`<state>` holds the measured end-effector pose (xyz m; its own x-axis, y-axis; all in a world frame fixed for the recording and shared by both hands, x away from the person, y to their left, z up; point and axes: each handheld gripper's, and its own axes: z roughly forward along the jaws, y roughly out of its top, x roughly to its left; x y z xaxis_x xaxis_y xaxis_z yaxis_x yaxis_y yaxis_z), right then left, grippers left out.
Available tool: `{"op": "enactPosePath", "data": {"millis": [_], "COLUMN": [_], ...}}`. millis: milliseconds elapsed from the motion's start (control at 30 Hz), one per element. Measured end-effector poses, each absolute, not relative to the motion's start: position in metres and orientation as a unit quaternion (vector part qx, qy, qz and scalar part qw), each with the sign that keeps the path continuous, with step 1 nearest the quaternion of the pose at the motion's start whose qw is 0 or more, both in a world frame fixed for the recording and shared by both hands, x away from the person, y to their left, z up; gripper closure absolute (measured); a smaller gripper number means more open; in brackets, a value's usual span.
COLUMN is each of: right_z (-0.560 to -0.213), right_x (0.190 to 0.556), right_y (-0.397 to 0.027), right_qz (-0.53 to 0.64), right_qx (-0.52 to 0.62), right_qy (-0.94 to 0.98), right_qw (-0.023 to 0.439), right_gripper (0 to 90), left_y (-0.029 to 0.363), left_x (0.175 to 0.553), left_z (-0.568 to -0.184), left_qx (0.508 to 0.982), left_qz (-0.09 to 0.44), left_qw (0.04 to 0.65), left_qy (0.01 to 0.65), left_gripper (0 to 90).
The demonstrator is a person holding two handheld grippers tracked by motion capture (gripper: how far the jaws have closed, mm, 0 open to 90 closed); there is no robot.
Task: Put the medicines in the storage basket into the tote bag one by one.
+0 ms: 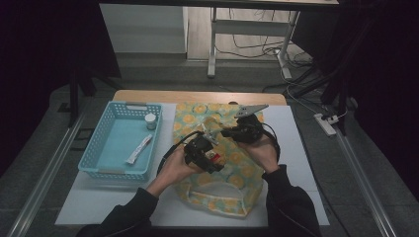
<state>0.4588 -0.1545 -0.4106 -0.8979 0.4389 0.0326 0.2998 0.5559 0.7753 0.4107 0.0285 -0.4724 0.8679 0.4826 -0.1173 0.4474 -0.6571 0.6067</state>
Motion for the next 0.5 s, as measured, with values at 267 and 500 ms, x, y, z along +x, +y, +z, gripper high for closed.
{"op": "enactPosePath", "data": {"millis": [267,500], "right_z": [-0.413,-0.416], "right_x": [0.459,0.461], "right_y": [-0.153,-0.152], "right_qz": [0.418,0.414], "right_qx": [0.209,0.207], "right_qy": [0.880,0.882], "right_qw": [0.083,0.084], "right_gripper": [89.0,89.0], "left_y": [0.024,0.026], "left_x": [0.422,0.430], "left_z": [-0.482,-0.490], "left_qx": [0.903,0.899], "left_qz": [0.044,0.049], "left_qw": [0.323,0.320], "left_qy": [0.279,0.296], "left_gripper": [20.0,20.0]}}
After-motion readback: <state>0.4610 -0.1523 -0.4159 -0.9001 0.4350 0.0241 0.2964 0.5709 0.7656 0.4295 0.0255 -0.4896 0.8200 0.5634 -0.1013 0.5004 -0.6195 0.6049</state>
